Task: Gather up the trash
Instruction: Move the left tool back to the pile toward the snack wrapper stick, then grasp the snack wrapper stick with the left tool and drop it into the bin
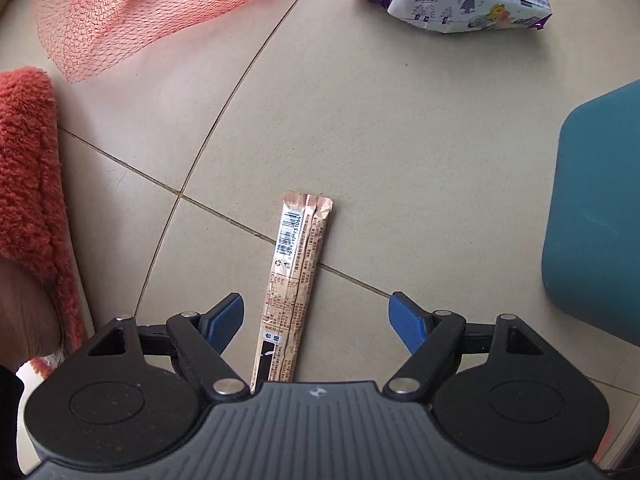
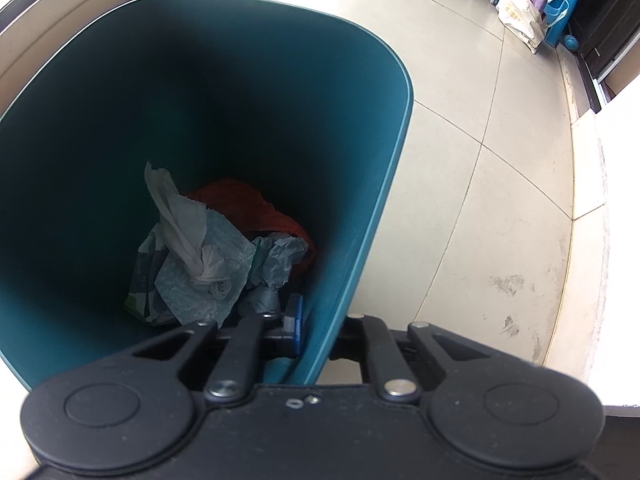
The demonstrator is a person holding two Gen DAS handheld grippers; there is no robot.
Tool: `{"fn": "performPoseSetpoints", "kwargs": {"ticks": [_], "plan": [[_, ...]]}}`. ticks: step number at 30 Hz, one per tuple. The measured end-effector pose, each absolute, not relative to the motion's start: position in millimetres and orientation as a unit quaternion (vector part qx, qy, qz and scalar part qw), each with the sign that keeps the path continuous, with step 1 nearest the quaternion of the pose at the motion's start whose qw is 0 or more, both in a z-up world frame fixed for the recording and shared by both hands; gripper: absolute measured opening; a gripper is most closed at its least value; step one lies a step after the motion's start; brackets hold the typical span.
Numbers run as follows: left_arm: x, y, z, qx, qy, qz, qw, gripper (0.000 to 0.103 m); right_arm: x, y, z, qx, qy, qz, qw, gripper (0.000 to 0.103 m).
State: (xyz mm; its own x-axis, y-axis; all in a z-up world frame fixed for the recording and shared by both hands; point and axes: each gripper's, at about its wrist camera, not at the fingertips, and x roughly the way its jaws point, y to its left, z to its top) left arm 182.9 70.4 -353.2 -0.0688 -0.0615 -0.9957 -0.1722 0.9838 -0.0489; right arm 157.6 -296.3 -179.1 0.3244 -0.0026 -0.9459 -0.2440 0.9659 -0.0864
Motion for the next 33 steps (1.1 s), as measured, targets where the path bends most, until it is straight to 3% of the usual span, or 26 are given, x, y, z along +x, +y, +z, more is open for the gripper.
{"fn": "performPoseSetpoints", "kwargs": {"ticks": [2,6,9,11,12,14,22,33], "plan": [[181,77,-360,-0.087,0.731,0.049,0.675,0.077,159,-297,-181,-0.101,0.578,0.075,0.806,0.009],[178,83,-372,-0.072,0.739,0.071,0.666,0.058,161,-297,-183,-0.104,0.58,0.074,0.804,0.009],[176,86,-372,-0.077,0.733,0.076,0.672,0.056,162,-300,-179,-0.098,0.583,0.073,0.803,0.009],[175,84,-370,-0.075,0.73,0.073,0.676,0.045,162,-301,-178,-0.098,0.583,0.073,0.803,0.009],[177,78,-368,-0.071,0.729,0.068,0.677,0.034,162,-301,-178,-0.098,0.583,0.073,0.803,0.009],[177,72,-367,-0.064,0.731,0.062,0.677,0.027,162,-301,-178,-0.098,0.583,0.073,0.803,0.009],[183,59,-348,-0.046,0.721,0.098,0.684,0.024,161,-299,-178,-0.102,0.58,0.074,0.805,0.009],[180,37,-235,-0.066,0.654,0.074,0.75,0.023,161,-301,-177,-0.095,0.578,0.072,0.807,0.009]]}}
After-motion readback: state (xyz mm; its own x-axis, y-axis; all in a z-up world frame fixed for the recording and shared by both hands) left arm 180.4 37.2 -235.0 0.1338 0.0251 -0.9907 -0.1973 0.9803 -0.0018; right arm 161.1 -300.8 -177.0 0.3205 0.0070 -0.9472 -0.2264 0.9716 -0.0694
